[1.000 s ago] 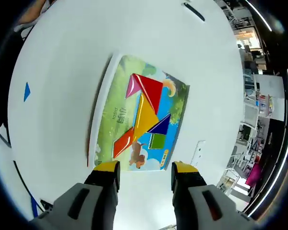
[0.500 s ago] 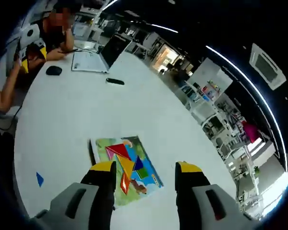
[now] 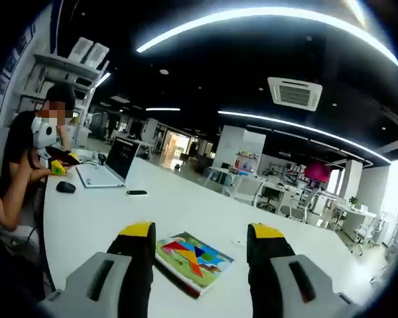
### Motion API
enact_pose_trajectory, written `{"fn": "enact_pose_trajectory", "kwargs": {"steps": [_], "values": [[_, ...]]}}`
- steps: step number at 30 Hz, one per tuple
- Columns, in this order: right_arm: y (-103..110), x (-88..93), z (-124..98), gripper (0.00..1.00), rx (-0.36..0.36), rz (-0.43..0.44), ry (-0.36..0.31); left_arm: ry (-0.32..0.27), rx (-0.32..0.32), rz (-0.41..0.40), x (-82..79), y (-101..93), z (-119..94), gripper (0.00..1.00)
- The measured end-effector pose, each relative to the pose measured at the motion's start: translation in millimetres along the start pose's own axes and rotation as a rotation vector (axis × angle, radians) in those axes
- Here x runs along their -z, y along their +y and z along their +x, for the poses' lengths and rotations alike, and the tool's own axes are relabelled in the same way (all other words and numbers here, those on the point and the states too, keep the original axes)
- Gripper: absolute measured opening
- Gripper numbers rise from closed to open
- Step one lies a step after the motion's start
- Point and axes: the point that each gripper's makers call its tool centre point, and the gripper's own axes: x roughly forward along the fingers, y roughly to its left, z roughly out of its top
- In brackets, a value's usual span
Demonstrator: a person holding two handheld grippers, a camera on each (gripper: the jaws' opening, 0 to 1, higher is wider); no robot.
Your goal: Pick up the tangram pieces one by one and place each piece onto its matching region on the pattern sheet, fitting the shapes together until the outline on the sheet is completely filled by the tangram pieces
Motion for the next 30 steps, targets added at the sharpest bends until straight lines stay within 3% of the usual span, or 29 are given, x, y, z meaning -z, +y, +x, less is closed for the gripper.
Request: {"fn": "enact_pose_trajectory", "kwargs": {"steps": [4, 9, 14, 22, 30], "values": [[0, 6.3, -21, 0.65, 0.0, 0.066, -0.038, -0.047, -0.018, -0.045, -8.0, 5.6, -2, 0.34], [-3, 4.6, -46, 0.63, 0.02, 0.1, -0.108, -0.063, -0.015, -0.051, -12.4, 2.1, -2, 0.34], [-5, 4.6, -52, 0.6, 0.023, 0.069, -0.09, -0.063, -0.006, -0.027, -17.7, -2.6, -2, 0.34], [-7, 15.9, -48, 0.6, 0.029, 0.058, -0.048, -0.075, -0.009, -0.032, -21.3, -1.7, 1, 0.34], [7, 23.2, -34, 0.66, -0.026, 0.103, -0.019, -0.072, -0.008, -0.048, -19.4, -0.6, 5, 0.35]]}}
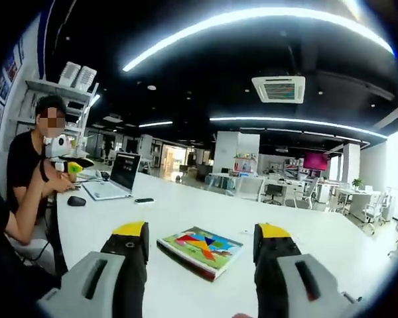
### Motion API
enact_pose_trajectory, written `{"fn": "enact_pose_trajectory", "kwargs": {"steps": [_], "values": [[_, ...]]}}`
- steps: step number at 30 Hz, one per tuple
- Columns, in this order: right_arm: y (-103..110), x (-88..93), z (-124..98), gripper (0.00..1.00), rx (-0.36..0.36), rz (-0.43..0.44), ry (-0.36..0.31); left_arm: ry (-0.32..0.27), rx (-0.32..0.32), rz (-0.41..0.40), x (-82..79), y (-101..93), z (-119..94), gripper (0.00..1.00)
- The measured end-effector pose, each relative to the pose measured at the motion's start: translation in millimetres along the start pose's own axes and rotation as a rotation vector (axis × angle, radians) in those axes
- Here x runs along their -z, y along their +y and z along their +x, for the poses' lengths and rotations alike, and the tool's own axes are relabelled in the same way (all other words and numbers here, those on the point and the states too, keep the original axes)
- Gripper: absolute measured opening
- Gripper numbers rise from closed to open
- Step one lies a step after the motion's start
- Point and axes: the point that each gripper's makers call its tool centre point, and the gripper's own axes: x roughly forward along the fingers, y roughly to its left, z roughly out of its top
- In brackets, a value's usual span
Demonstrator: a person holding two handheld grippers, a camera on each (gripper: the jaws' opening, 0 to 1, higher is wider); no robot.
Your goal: Pick up the tangram pieces one by one and place each piece onto its matching region on the pattern sheet, fitting the shapes together until the outline on the sheet is completely filled by the tangram pieces
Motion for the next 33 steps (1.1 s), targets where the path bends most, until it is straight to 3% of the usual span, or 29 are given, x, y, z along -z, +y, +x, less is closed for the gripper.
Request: {"fn": "enact_pose_trajectory", "kwargs": {"steps": [4, 9, 15, 27, 33], "values": [[-3, -16.0, -3, 0.66, 0.013, -0.007, -0.08, 0.009, 0.005, 0.001, 2.4, -1.6, 2, 0.35], [-2, -28.7, -14, 0.6, 0.016, -0.026, -0.114, 0.012, 0.007, 0.003, 2.3, -4.3, 5, 0.35], [-1, -33.9, -26, 0.6, 0.06, -0.126, -0.077, 0.021, 0.018, 0.011, 4.4, -8.8, 7, 0.35], [-8, -41.0, -38, 0.47, 0.104, -0.092, -0.087, 0.021, 0.026, 0.015, 4.3, -10.6, 10, 0.35], [-13, -45.3, -41, 0.48, 0.12, -0.093, -0.114, 0.022, 0.026, 0.019, 4.4, -10.2, 9, 0.35]]}}
